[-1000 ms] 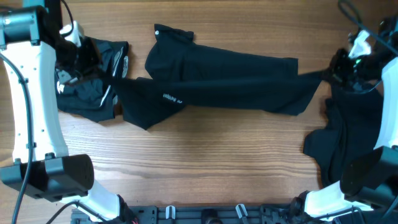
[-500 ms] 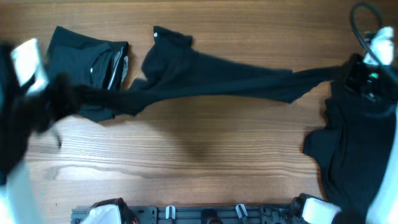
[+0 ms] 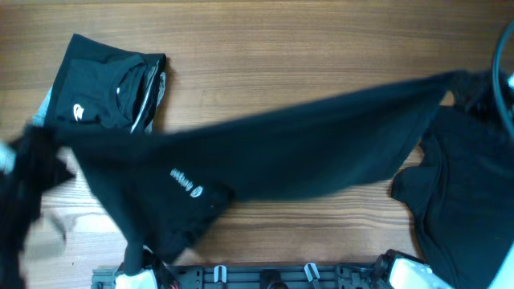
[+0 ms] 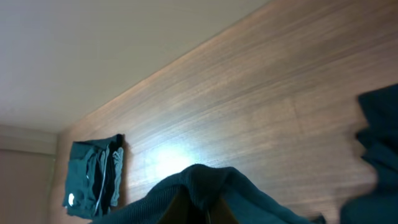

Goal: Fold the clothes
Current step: 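Swing the lifted T-shirt forward and lay it flat at table center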

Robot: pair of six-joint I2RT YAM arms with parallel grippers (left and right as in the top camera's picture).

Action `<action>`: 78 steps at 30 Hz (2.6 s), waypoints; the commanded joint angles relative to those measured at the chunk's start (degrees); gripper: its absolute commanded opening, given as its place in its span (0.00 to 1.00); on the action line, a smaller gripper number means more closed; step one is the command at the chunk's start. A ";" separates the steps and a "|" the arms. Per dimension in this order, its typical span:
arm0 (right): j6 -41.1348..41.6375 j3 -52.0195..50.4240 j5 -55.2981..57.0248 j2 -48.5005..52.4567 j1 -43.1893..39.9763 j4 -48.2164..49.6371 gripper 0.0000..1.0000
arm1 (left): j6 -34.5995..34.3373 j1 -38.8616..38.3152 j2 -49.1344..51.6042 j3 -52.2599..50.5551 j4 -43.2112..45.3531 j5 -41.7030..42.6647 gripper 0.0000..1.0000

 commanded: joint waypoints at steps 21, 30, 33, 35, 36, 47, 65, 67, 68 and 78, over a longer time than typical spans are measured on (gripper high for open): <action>5.55 11.52 -17.81 20.33 -3.72 40.63 0.05 | 6.69 -3.32 40.17 32.46 25.73 26.05 0.04; -9.68 0.92 0.79 33.94 6.56 7.28 0.04 | 11.50 -9.18 52.54 19.78 -7.23 11.43 0.04; -9.70 -4.63 1.79 37.18 8.35 5.55 0.04 | 11.76 -9.86 53.09 13.79 -8.96 10.80 0.04; -9.57 -9.31 3.23 37.53 9.20 5.46 0.04 | 11.65 -10.23 52.92 10.71 -11.47 9.53 0.04; -9.55 -10.10 4.17 37.51 9.27 5.03 0.04 | 11.61 -10.34 52.87 9.90 -11.74 9.53 0.04; -11.08 -12.00 16.72 37.42 9.07 -5.42 0.04 | 4.46 -11.39 39.41 -20.81 -8.57 3.76 0.04; -5.16 -30.86 21.22 37.42 6.38 0.02 0.19 | -4.96 -11.10 23.76 -56.87 12.02 6.19 0.16; -6.14 -30.62 20.98 37.03 5.25 0.63 0.22 | -4.94 -11.10 23.71 -56.85 11.91 6.16 0.20; -7.08 -30.29 20.48 36.57 4.74 1.09 0.24 | -4.92 -11.10 23.69 -56.72 11.74 6.19 0.22; -5.57 -27.82 11.56 27.85 0.44 15.34 0.49 | -2.95 -11.13 23.71 -41.64 12.20 6.62 0.44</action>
